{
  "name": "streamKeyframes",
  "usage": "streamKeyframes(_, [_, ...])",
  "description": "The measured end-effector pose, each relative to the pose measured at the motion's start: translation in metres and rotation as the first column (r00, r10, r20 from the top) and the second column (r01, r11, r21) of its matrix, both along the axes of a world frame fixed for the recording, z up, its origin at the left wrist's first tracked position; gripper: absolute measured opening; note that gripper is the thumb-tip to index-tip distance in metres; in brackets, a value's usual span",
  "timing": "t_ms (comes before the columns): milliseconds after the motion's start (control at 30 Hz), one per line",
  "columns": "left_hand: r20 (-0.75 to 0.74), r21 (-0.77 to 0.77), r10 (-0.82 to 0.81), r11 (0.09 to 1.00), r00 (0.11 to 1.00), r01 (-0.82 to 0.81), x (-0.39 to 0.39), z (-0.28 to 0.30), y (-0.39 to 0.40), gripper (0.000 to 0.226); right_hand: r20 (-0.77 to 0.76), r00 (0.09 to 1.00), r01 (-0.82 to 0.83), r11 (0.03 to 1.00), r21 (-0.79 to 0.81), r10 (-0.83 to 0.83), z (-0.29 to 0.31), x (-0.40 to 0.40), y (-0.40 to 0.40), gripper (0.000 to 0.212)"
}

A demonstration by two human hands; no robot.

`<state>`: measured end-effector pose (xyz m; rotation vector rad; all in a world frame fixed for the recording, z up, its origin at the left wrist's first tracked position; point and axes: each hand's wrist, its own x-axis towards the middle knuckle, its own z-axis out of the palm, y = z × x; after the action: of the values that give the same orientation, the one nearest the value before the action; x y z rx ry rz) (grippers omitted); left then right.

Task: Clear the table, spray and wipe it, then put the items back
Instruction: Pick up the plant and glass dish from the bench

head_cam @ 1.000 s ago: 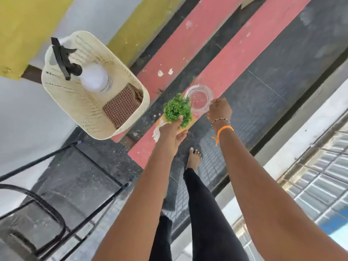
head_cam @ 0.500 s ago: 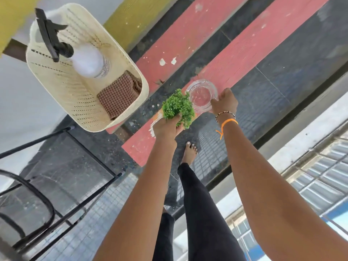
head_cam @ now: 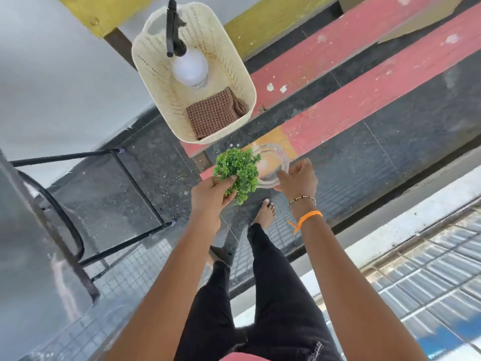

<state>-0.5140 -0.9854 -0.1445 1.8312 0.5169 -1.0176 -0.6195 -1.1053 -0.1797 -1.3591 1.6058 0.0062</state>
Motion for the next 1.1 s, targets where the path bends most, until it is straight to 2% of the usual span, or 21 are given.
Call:
streamKeyframes(133, [0.101,-0.072,0.028,0.997,0.994,-0.021,0.017,0.042,0.058,0.034,0.087,0.987,-0.129,0.991,-0.04,0.132,0.047,0.021,0.045,0.016])
streamKeyframes(300, [0.175,-0.208,0.155,0.971,0.972,-0.118,0.051,0.104,0.131,0.028,0.246,0.943,-0.201,0.972,-0.124,0.226,0.101,0.069,0.103,0.021])
streamKeyframes(433, [0.245,-0.289,0.228,0.945,0.942,-0.153,0.09,0.146,0.192,0.024,0.398,0.891,-0.188,0.975,-0.115,0.219,0.127,0.119,0.15,0.026])
streamKeyframes(567, [0.33,-0.32,0.225,0.94,0.917,-0.116,0.15,0.171,0.266,0.02,0.539,0.818,-0.198,0.978,-0.064,0.201,0.149,0.188,0.215,0.025])
streamKeyframes(700, [0.338,-0.349,0.265,0.926,0.903,-0.141,0.216,0.179,0.328,0.018,0.565,0.798,-0.216,0.975,-0.055,0.209,0.157,0.258,0.273,0.023])
streamKeyframes(833, [0.34,-0.351,0.28,0.924,0.898,-0.155,0.288,0.167,0.375,0.027,0.564,0.799,-0.203,0.977,-0.072,0.207,0.151,0.329,0.32,0.025])
streamKeyframes(1100, [0.328,-0.386,0.404,0.882,0.854,-0.27,0.42,0.127,0.399,0.025,0.52,0.847,-0.069,0.992,-0.105,0.114,0.131,0.467,0.361,0.024])
